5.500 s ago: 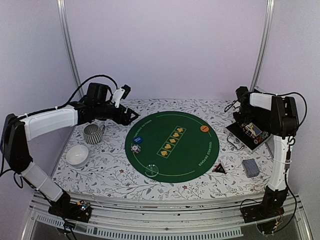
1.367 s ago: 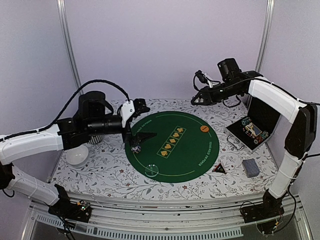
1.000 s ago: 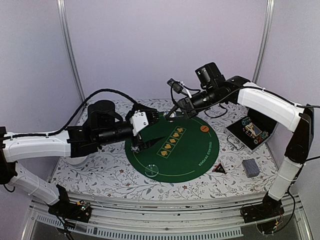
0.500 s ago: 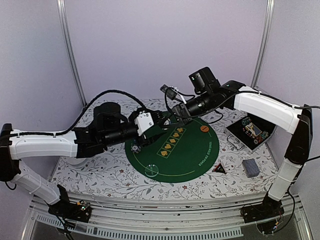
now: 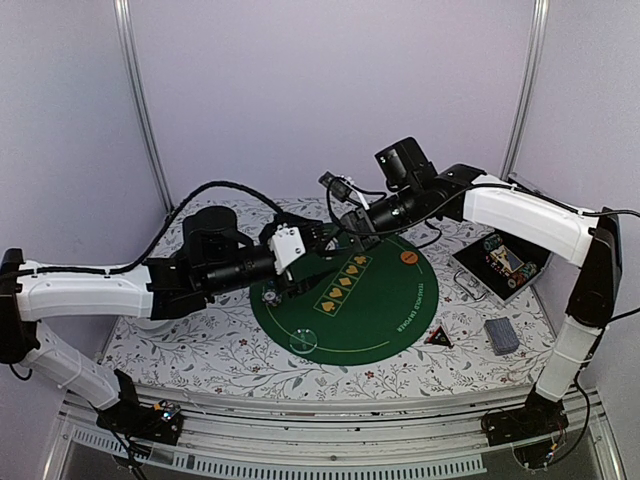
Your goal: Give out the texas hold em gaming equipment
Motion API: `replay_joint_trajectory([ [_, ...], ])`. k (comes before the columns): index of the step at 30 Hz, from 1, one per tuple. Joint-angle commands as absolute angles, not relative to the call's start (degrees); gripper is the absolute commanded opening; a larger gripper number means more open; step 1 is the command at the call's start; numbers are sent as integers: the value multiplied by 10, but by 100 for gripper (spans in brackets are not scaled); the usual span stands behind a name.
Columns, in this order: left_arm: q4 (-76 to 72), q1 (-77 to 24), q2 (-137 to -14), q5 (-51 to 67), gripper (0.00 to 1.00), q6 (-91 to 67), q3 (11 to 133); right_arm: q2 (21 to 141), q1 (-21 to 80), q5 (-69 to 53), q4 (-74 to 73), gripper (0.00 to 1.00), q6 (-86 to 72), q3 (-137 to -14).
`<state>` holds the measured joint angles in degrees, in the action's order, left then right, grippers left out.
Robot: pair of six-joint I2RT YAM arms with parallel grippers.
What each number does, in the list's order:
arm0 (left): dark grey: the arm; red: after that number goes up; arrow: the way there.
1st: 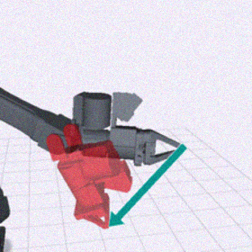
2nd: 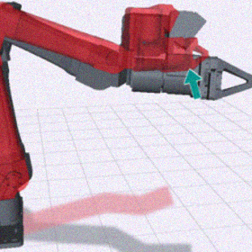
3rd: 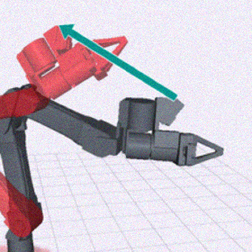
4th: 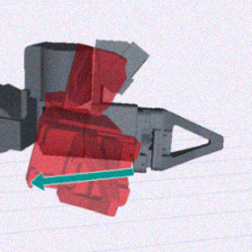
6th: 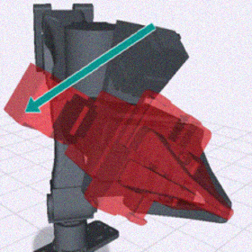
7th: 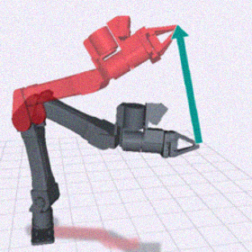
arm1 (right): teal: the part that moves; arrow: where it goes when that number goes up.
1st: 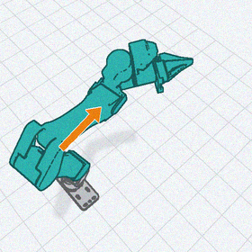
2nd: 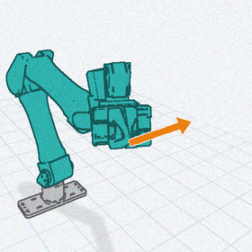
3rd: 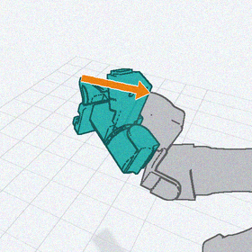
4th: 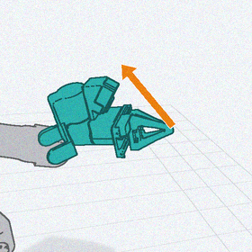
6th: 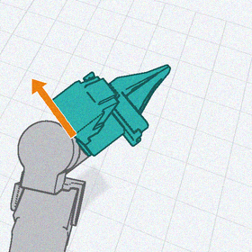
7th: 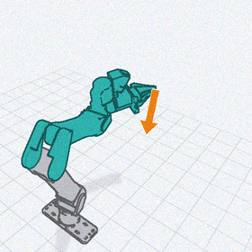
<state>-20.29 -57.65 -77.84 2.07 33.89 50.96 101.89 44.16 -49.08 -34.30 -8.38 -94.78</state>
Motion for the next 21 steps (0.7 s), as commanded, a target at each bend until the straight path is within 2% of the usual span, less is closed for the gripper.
replay_joint_trajectory([
  [1,-193,-584,-753,2,89,299,507,1004,398,-441,-343,2,-88,-918],
  [5,-107,-565,-709,43,97,250,504,985,311,-421,-349,2,-89,-823],
  [9,-100,-507,-675,94,98,187,486,1021,260,-422,-353,2,-74,-764],
  [13,-95,-451,-679,83,98,140,495,1084,242,-450,-369,2,-43,-783],
  [21,-44,-399,-719,59,98,110,522,1187,211,-487,-406,3,-7,-832],
])
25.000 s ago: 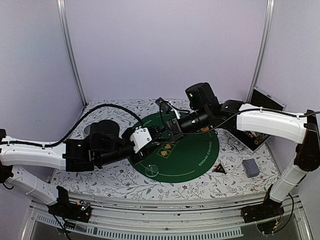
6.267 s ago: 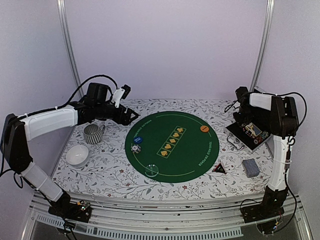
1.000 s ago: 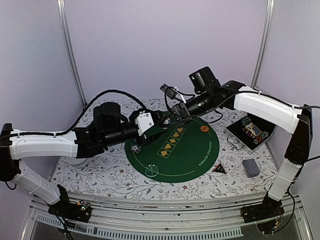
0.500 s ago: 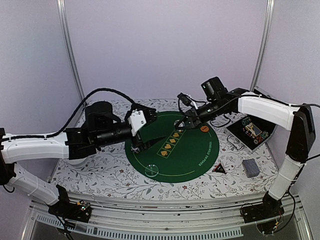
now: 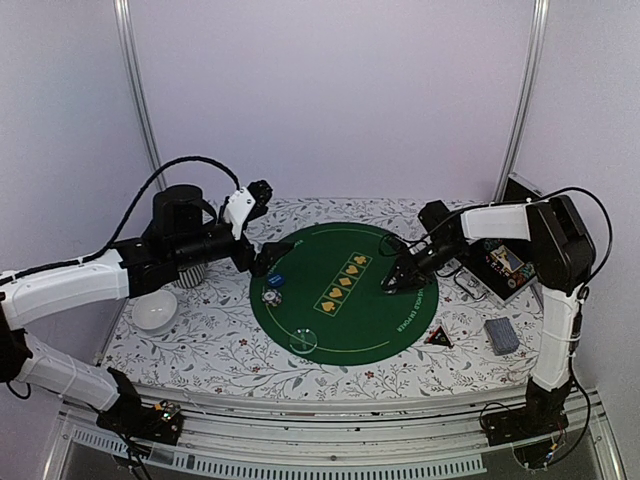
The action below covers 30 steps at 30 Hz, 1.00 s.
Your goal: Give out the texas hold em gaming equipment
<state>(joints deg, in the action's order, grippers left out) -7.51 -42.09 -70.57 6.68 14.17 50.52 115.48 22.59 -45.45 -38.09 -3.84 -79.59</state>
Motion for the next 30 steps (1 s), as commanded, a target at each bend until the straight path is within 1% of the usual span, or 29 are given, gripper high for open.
replay_joint_trajectory([
  [1,-45,-396,-721,58,98,110,521,1198,211,-487,-414,3,3,-839],
  [8,-55,-386,-723,72,98,107,513,1250,197,-484,-454,4,30,-869],
  [12,-59,-382,-720,74,98,108,509,1265,189,-471,-465,7,32,-879],
  [16,-63,-376,-720,75,98,108,507,1270,183,-436,-475,8,29,-887],
  [19,-64,-375,-720,86,98,110,504,1255,184,-436,-462,3,21,-885],
  [22,-70,-375,-718,119,96,125,497,1231,193,-441,-453,3,12,-887],
  [27,-109,-385,-695,228,91,160,460,1184,230,-444,-456,3,8,-893],
  [30,-127,-424,-695,217,91,175,453,1159,255,-447,-456,3,4,-884],
])
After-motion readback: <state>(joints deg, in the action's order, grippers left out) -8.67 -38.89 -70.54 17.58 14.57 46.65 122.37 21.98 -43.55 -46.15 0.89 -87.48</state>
